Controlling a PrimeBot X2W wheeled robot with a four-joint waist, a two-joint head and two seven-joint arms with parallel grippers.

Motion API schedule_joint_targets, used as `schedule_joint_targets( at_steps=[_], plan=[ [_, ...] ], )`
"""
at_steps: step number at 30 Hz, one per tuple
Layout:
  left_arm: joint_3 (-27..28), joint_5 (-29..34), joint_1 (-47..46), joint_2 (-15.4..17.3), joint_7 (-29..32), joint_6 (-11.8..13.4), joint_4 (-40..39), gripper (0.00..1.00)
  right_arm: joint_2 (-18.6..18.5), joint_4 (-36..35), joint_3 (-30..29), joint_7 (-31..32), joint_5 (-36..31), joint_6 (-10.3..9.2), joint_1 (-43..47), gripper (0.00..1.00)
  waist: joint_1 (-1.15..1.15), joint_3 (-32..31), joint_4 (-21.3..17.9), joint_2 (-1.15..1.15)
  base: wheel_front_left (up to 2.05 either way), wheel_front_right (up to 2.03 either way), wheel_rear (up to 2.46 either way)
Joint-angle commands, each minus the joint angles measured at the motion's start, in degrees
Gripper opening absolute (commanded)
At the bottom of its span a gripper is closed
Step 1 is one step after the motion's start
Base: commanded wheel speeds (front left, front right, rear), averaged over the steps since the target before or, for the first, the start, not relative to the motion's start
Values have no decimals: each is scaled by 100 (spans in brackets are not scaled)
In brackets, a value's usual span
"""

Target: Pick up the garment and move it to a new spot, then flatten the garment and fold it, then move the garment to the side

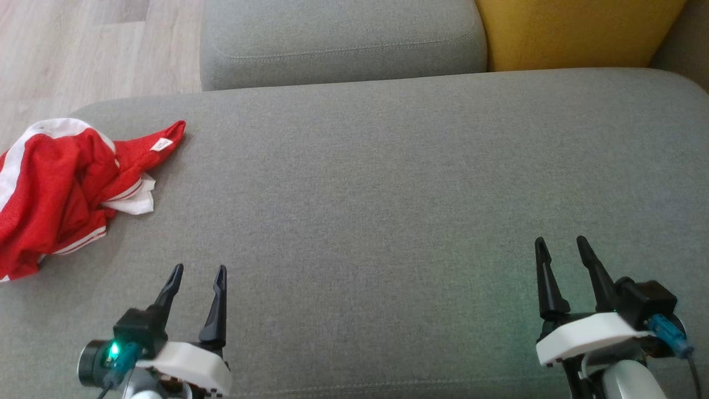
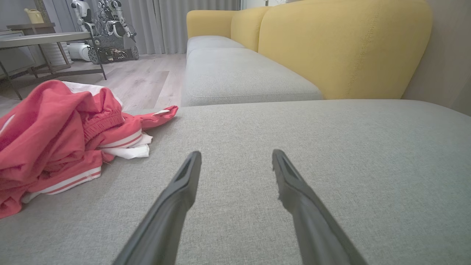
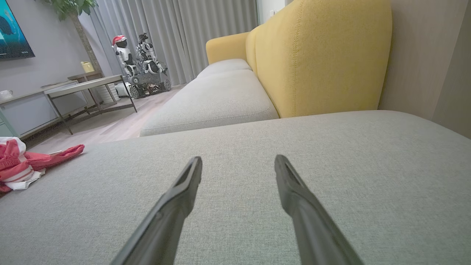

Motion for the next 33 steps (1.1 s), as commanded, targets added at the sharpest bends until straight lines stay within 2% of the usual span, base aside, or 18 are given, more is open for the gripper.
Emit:
schedule_joint_targets(
  at_steps=[1,10,16,22,33],
  plan=[
    [226,-27,-218,26,-71,3,-162,100,-15,-163,144,-51,7,44,-203,100,0,1,1,0,0,0,0],
    [221,10,-220,23,-71,3,-141,100,-15,-153,107,-66,-56,44,-203,100,0,13,43,0,0,0,0],
    [237,14,-266,24,-71,8,-123,100,-15,-254,105,-39,-172,44,-189,100,0,20,236,0,0,0,0],
    [279,21,-340,50,-71,22,-132,100,-15,-440,173,35,-231,44,-156,100,0,36,648,0,0,0,0],
    [441,-19,-407,117,-71,64,-209,100,-15,-614,309,107,-268,44,-165,100,0,58,1643,0,0,0,0]
  ],
)
